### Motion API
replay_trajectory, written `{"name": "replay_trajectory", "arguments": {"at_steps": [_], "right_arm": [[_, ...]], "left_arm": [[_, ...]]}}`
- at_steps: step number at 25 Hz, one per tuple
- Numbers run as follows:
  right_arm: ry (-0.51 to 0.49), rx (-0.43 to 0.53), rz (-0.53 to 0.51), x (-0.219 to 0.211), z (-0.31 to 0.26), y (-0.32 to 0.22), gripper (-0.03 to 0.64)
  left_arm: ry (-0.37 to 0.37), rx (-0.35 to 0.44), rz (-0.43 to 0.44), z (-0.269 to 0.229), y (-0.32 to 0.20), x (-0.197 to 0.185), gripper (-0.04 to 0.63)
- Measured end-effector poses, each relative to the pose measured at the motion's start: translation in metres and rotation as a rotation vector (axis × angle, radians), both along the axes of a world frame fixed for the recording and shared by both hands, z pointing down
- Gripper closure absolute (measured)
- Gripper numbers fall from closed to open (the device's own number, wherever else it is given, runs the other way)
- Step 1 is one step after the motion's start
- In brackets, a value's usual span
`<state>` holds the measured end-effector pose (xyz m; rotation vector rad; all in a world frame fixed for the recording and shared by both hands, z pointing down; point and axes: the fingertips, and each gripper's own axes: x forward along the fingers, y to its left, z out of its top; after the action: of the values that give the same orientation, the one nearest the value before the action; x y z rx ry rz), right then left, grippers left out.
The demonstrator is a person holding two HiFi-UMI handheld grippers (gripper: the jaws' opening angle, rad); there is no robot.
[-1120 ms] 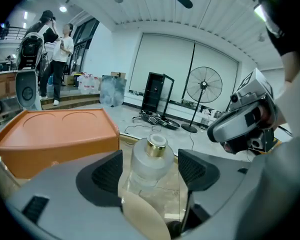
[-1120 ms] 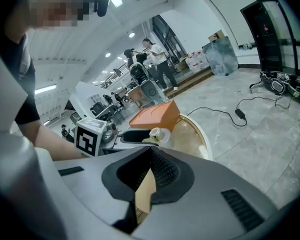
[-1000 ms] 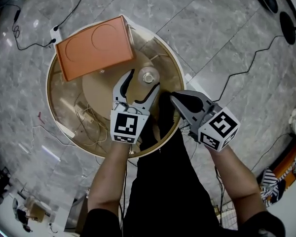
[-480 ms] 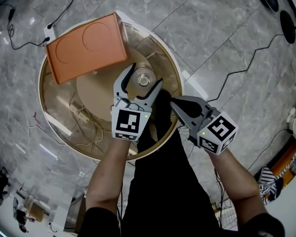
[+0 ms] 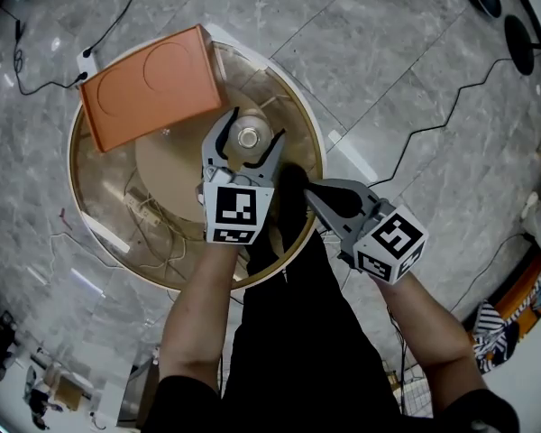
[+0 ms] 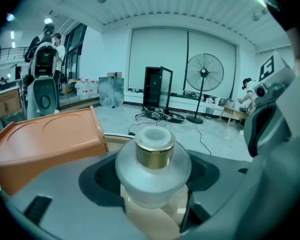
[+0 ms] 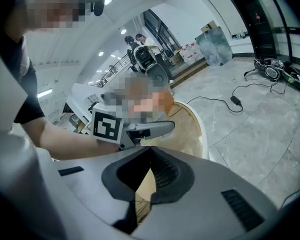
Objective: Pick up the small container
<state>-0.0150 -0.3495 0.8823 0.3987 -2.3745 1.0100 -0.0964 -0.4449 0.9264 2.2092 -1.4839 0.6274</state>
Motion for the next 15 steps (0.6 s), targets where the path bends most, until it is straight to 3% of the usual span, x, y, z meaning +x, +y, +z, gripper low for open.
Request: {"name": "replay_trajectory", "arguments": {"at_steps": [5,10,15], "right_arm": [[-0.007,0.026,0.043,-0.003,-0.052,-0.001,0.603],[-0.044,0.085,0.082,-0.026,-0.151,0.003,0.603],[-0.143,0.132,0.109,-0.057,-0.257,0.021,0.603]], "left_arm": [[0.065,-0.018,-0.044,-0.066,0.021,-0.009,0.250],[0.070,0.006,-0.061,-0.176,0.054,-0.026,0.252],[0.056,0.073,-0.083,-0.294,0.079,-0.044,0.250]]}}
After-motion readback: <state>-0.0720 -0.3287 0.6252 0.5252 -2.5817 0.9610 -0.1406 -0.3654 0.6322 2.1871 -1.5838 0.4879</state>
